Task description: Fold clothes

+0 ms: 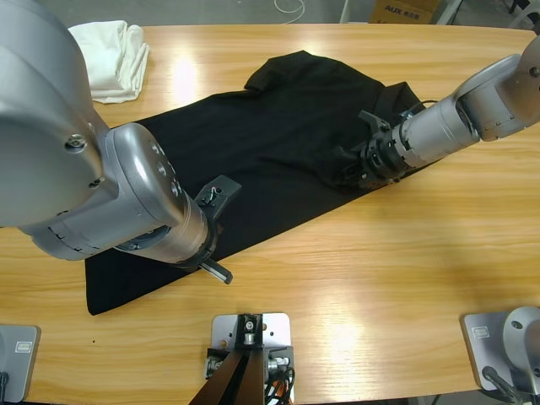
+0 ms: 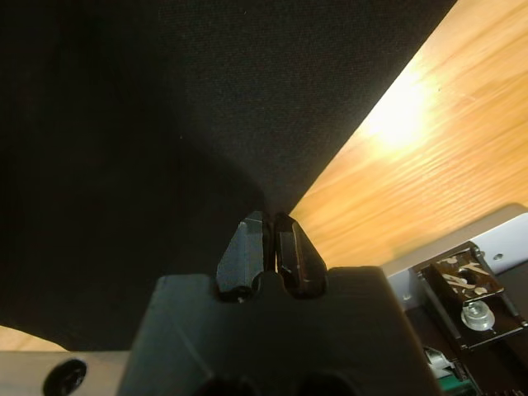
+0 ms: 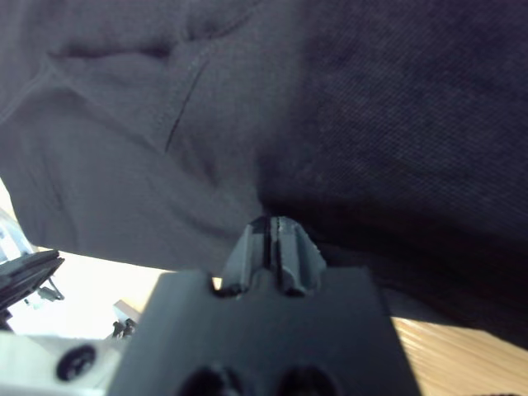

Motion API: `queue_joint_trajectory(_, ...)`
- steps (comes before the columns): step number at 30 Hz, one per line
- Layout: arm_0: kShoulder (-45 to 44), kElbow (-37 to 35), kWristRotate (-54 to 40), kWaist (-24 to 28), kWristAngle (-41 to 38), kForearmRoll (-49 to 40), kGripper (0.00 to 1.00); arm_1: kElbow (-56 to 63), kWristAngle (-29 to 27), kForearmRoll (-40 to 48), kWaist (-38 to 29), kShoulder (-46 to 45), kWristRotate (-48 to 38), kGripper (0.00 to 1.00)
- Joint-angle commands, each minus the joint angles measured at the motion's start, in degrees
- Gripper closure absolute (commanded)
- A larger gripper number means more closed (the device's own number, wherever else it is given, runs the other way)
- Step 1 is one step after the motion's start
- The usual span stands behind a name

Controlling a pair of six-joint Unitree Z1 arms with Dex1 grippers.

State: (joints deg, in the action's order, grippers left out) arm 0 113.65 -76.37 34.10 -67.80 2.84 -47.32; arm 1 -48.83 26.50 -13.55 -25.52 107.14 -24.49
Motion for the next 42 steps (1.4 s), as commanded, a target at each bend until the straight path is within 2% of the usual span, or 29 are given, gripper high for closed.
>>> queue_joint_trajectory(1,-3.9,3.1,1.2,-0.3,1.1,0.6,1.000,1.0,-1.8,0.6,-1.4,-11.2,0.5,0.866)
queue_joint_trajectory(2,-4.7,3.2,1.4,-0.3,1.9,0.5,0.958,0.4,-1.8,-1.7,-1.4,-15.5,0.4,0.274)
queue_joint_trajectory(3,-5.6,3.2,2.0,-0.3,2.6,0.4,0.300,-0.9,-1.8,-4.1,-1.4,-19.1,0.6,0.029)
queue_joint_trajectory(4,-6.2,3.2,3.5,-0.3,3.2,0.4,0.072,-2.4,-1.9,-6.5,-1.5,-21.6,0.9,0.000)
queue_joint_trajectory(5,-7.1,3.3,6.1,-0.3,3.8,0.4,0.022,-3.7,-2.6,-8.9,-1.7,-23.3,1.2,0.000)
queue_joint_trajectory(9,-11.1,5.1,20.1,-0.3,4.5,0.3,0.004,-7.5,-11.0,-18.8,-1.8,-23.3,3.0,0.000)
queue_joint_trajectory(14,-8.1,9.4,39.0,-0.3,5.6,0.3,0.004,-12.2,-20.3,-24.8,2.8,-12.2,12.0,0.000)
queue_joint_trajectory(19,-3.7,8.7,52.9,-0.3,6.0,0.8,0.004,-18.6,-22.0,-27.1,11.4,-3.5,17.0,0.000)
queue_joint_trajectory(27,-0.1,9.0,54.7,-2.0,3.2,1.9,0.005,-23.0,-23.7,-27.1,12.5,8.6,17.0,0.000)
queue_joint_trajectory(31,2.0,10.2,54.8,-4.9,2.7,1.8,0.009,-22.7,-24.7,-26.5,12.6,10.0,16.9,0.000)
queue_joint_trajectory(37,3.7,11.8,55.2,-5.1,2.6,1.9,0.009,-22.3,-26.3,-25.6,12.6,11.5,16.9,0.000)
queue_joint_trajectory(42,3.8,13.5,46.9,-5.1,3.0,3.2,0.013,-20.2,-27.6,-25.6,12.6,9.8,15.3,0.000)
